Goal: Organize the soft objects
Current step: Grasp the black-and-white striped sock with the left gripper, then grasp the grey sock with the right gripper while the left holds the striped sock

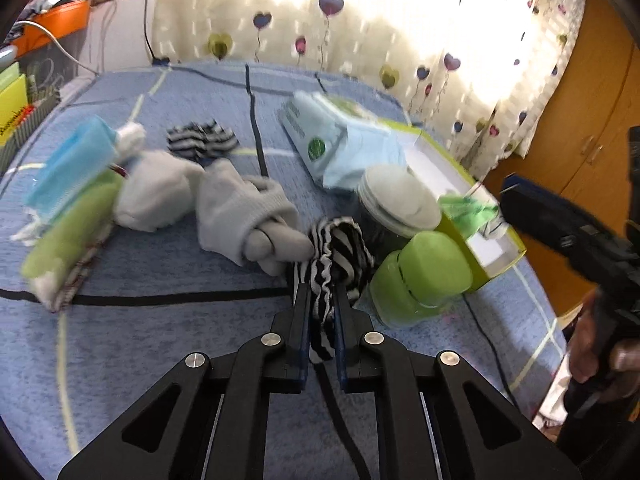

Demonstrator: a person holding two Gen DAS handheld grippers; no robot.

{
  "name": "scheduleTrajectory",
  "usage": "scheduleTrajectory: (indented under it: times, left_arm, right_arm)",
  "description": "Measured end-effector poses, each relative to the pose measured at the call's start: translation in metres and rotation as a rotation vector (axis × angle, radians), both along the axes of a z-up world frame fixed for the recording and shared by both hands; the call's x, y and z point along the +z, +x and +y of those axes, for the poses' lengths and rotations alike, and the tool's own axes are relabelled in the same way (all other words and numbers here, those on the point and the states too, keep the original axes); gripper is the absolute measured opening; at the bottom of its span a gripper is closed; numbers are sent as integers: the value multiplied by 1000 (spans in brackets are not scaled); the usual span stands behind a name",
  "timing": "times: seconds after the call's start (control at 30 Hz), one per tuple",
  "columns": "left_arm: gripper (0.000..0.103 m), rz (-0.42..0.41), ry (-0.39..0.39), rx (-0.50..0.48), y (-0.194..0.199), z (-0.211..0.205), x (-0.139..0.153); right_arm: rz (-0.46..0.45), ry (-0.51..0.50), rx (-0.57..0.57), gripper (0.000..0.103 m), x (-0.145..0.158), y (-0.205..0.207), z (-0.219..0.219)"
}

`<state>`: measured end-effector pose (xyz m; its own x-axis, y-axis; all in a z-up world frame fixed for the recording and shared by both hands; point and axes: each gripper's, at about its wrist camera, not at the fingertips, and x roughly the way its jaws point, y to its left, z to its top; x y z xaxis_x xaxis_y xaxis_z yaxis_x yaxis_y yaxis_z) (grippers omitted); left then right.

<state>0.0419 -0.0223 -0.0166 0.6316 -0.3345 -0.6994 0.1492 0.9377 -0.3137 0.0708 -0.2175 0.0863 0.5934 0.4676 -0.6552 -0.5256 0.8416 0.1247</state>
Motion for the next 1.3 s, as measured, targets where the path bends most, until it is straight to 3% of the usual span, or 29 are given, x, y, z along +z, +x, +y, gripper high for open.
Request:
scheduleTrajectory:
  times: [0.27, 0.43, 0.6, 0.77, 0.93, 0.97, 1.0, 1.03, 1.3]
  left_arm:
    - [5, -74, 0, 75, -13, 34, 20]
    - [7, -44, 6, -9, -10, 26, 9]
    - [42, 23, 4, -63, 6, 12, -12]
    - [43, 60, 0, -96, 17, -2, -22]
    - [43, 66, 41, -91, 21, -12, -27]
    - [34, 66, 49, -90, 20, -12, -27]
    - [15, 69, 68, -82, 19, -13, -28]
    - [12, 73, 72, -77, 20, -12, -29]
    - [10, 0, -1, -16, -4, 20, -9]
  right_arm:
    - [-11, -18, 60, 72, 4, 0, 30]
    - [-15, -24, 67, 72, 6, 0, 38]
    - [-12, -36, 53, 73, 5, 2, 39]
    - [-3, -41, 38, 73, 2, 5, 35]
    - [3, -39, 42, 73, 0, 6, 34]
    - [4, -38, 43, 73, -1, 6, 35]
    - [4, -38, 45, 73, -1, 6, 35]
    - [4, -37, 45, 73, -1, 6, 34]
    - [4, -40, 58, 72, -1, 7, 41]
